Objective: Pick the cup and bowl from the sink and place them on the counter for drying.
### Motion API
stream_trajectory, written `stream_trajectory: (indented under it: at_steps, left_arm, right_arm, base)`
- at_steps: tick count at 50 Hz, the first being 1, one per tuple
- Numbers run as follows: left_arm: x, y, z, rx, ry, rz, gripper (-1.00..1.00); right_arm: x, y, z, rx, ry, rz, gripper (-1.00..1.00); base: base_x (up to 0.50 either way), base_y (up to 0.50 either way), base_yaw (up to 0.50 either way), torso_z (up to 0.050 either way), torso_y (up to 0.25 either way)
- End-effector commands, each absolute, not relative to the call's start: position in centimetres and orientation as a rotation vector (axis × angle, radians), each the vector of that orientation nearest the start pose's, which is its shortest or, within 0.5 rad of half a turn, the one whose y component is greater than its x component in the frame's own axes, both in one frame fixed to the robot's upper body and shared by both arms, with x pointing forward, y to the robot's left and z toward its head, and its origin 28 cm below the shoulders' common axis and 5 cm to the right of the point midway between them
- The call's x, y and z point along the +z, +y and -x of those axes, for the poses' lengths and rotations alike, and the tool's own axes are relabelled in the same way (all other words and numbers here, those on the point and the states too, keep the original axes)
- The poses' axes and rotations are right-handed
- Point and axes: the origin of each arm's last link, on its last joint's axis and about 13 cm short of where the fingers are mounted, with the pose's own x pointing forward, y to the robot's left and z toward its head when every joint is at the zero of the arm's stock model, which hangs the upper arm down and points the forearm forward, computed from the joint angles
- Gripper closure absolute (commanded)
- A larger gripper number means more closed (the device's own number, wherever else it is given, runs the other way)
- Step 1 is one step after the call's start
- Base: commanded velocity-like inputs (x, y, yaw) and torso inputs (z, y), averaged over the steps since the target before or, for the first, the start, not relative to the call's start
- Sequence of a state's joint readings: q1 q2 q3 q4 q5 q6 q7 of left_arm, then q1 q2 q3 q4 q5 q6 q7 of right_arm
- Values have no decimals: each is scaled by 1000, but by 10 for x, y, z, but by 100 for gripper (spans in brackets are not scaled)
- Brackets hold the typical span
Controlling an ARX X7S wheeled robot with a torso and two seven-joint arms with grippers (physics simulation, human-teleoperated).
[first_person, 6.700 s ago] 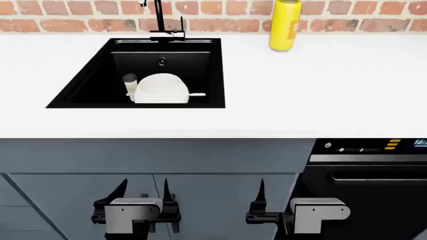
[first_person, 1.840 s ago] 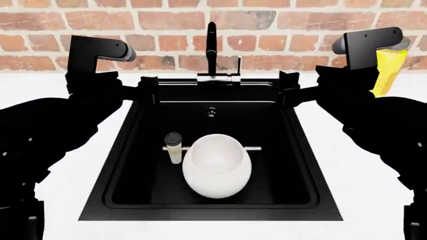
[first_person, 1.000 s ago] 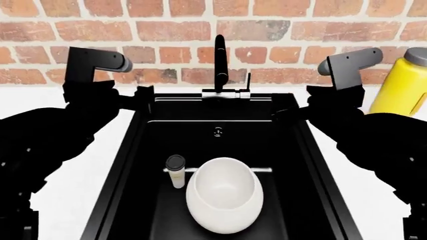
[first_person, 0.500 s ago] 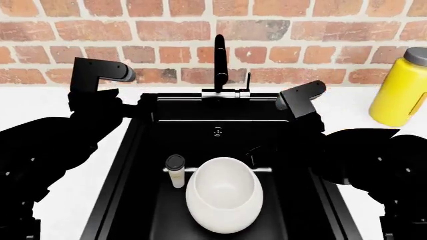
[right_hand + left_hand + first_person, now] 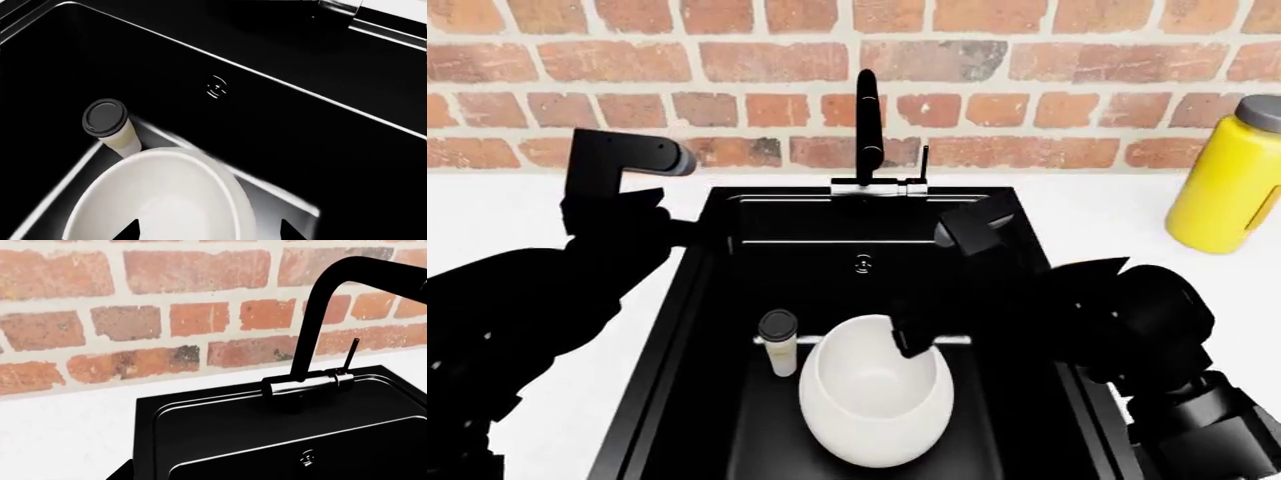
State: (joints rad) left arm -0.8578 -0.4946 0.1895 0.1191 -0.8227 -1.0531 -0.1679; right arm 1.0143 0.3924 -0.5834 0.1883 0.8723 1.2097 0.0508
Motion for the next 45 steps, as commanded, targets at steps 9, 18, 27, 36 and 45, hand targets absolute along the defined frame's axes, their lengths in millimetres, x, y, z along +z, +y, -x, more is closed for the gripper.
stream_trajectory:
  at_steps: [9, 18, 27, 36, 45]
  left_arm:
    - [209, 270, -303, -230, 216, 4, -100]
    - [206, 269, -301, -232, 219, 8, -100]
    - [206, 270, -301, -222, 216, 13, -100]
    - [206, 273, -300, -216, 219, 13, -100]
    - [203, 271, -300, -210, 223, 17, -100]
  right_arm:
    - [136, -96, -357, 476, 756, 188, -100]
    - [120, -93, -367, 470, 783, 204, -100]
    - [100, -94, -377, 460, 817, 202, -100]
    - [79, -95, -378, 457, 862, 198, -100]
    - [65, -93, -370, 464, 894, 200, -100]
  base:
    - [0, 0, 0, 0, 0]
    - [0, 0, 0, 0, 0]
    - [0, 0, 0, 0, 0]
    - [0, 0, 0, 0, 0]
    - [0, 0, 0, 0, 0]
